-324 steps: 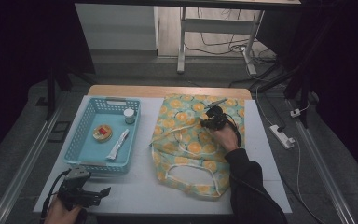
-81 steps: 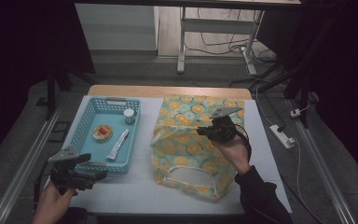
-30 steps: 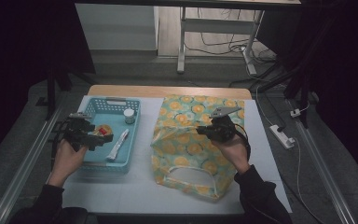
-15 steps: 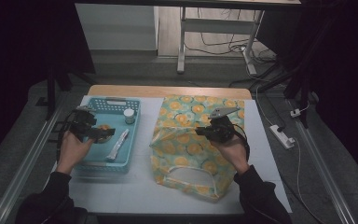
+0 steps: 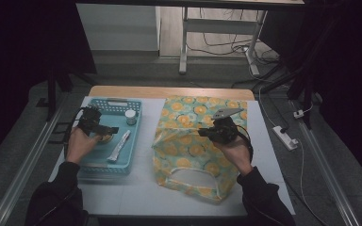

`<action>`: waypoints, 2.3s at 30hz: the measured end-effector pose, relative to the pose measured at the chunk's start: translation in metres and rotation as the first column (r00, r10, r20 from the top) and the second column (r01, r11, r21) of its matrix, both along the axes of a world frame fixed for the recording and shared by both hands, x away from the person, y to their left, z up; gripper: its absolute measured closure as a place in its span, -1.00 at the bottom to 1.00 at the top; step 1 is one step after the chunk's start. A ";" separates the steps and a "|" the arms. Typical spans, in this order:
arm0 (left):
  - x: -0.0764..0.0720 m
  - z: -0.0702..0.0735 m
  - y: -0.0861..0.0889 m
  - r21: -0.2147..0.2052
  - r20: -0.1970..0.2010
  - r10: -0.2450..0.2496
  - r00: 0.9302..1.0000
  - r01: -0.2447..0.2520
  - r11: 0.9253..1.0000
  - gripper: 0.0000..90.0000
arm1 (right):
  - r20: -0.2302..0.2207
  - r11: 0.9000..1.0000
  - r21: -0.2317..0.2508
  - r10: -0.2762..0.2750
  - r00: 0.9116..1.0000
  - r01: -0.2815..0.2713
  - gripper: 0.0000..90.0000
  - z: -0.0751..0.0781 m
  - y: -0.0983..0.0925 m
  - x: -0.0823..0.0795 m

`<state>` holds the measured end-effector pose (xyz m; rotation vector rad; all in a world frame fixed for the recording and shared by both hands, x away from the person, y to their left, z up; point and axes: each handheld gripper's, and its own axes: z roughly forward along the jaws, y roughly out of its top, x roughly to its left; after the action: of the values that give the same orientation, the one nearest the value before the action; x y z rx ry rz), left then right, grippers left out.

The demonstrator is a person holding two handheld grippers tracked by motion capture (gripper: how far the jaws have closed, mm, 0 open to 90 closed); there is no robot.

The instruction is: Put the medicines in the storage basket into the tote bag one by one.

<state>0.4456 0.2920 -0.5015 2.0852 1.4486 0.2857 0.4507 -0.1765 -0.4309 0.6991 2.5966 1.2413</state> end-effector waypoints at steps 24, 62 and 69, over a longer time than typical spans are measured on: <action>0.019 -0.018 -0.011 0.117 -0.226 0.001 0.974 0.026 0.993 -0.99 | -0.002 1.000 -0.003 0.001 1.000 -0.001 1.00 -0.001 -0.001 0.001; -0.013 0.028 -0.022 0.051 -0.115 -0.057 0.992 0.063 0.997 -0.55 | 0.009 1.000 0.027 -0.012 1.000 0.011 1.00 0.001 -0.006 0.002; -0.021 0.038 -0.034 0.035 -0.065 -0.106 0.992 0.108 0.994 -0.55 | 0.014 0.999 0.031 -0.011 1.000 0.011 1.00 0.002 -0.006 0.001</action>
<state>0.4249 0.2583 -0.4634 2.2127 1.3719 0.2086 0.4520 -0.1823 -0.4288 0.7067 2.5642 1.2804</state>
